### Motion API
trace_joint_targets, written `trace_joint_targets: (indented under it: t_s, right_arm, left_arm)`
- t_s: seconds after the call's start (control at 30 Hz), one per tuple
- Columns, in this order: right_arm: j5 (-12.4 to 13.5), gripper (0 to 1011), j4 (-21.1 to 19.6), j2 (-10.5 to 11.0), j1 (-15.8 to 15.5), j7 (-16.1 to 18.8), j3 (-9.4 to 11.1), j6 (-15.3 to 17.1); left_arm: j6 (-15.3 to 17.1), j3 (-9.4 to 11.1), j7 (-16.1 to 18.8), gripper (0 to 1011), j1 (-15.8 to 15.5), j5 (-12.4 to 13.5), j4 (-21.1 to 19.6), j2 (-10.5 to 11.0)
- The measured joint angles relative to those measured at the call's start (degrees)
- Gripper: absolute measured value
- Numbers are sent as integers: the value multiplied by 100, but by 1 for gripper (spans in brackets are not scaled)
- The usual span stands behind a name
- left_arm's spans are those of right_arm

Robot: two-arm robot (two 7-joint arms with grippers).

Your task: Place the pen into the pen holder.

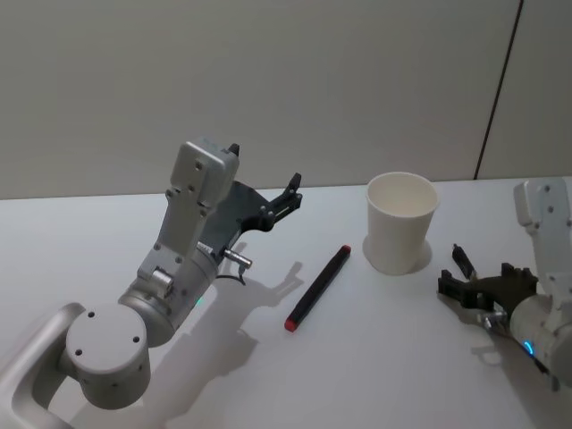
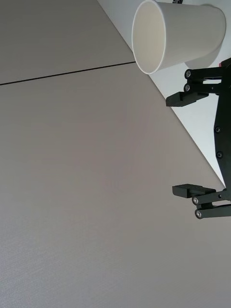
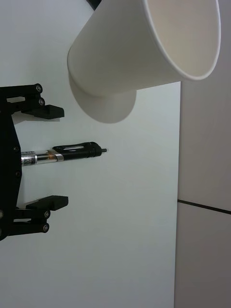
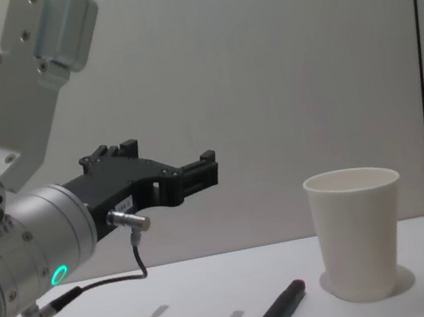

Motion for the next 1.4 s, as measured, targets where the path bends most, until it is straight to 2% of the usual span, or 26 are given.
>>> trace_joint_targets:
  t_s: [0.17, 0.43, 1.4]
  right_arm:
    - [-21, 1001, 14, -11, -8, 1, 0, -10]
    - [-40, 891, 25, -22, -17, 10, -10, -21]
    - [-42, 719, 42, -51, -18, -17, 38, -56]
  left_arm:
    - [0, 0, 0, 1001, 0, 0, 0, 0]
    - [0, 0, 0, 1001, 0, 0, 0, 0]
    - [0, 0, 0, 1001, 0, 0, 0, 0]
